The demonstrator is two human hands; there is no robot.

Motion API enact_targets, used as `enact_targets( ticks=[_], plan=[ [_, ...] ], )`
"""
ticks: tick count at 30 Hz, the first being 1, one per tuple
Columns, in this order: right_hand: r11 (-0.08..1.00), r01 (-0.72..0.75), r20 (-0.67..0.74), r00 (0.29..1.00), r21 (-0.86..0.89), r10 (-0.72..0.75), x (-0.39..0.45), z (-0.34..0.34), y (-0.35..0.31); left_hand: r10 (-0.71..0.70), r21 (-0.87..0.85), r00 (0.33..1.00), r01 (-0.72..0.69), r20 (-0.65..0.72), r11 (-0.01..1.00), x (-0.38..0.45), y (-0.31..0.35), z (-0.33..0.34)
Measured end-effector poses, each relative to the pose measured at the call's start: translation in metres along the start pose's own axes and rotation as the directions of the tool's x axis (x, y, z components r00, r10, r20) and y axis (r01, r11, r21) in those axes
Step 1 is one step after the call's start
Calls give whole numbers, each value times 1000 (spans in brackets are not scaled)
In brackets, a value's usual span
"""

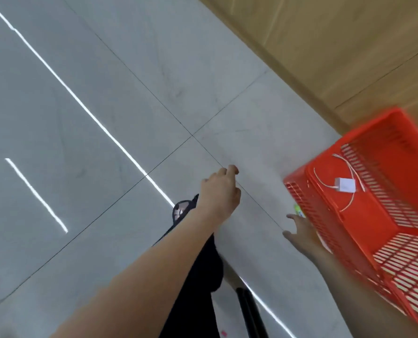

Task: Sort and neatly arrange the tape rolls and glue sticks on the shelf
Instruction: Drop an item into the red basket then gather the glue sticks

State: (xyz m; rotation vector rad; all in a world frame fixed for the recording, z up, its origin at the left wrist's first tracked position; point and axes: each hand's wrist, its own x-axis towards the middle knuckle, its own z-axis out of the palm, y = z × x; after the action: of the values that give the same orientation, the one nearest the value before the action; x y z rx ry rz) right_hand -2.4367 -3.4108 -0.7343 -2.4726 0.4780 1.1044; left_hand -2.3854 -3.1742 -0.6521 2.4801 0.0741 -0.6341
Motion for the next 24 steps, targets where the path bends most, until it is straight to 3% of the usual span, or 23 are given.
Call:
enact_targets(
  ticks=[8,13,16,18,20,24],
  plan=[
    [984,-166,-238,955,62,176,91,49,48,112,68,970,-129,215,989,58,-7,117],
    [965,-253,-350,911,-62,217,128,72,63,82,10,967,-87,241,996,66,-32,139],
    [944,-325,-315,903,-53,293,127,97,51,17,-4,968,-16,250,1000,57,-57,135],
    [980,-200,-291,936,19,196,121,110,29,-26,-24,966,33,255,999,53,-71,127],
    [974,-32,-268,959,224,93,113,110,-14,-69,-73,969,89,236,993,50,-82,111],
    [786,143,-280,959,602,39,78,73,-128,-148,-155,979,169,143,973,38,-98,46]
  ],
)
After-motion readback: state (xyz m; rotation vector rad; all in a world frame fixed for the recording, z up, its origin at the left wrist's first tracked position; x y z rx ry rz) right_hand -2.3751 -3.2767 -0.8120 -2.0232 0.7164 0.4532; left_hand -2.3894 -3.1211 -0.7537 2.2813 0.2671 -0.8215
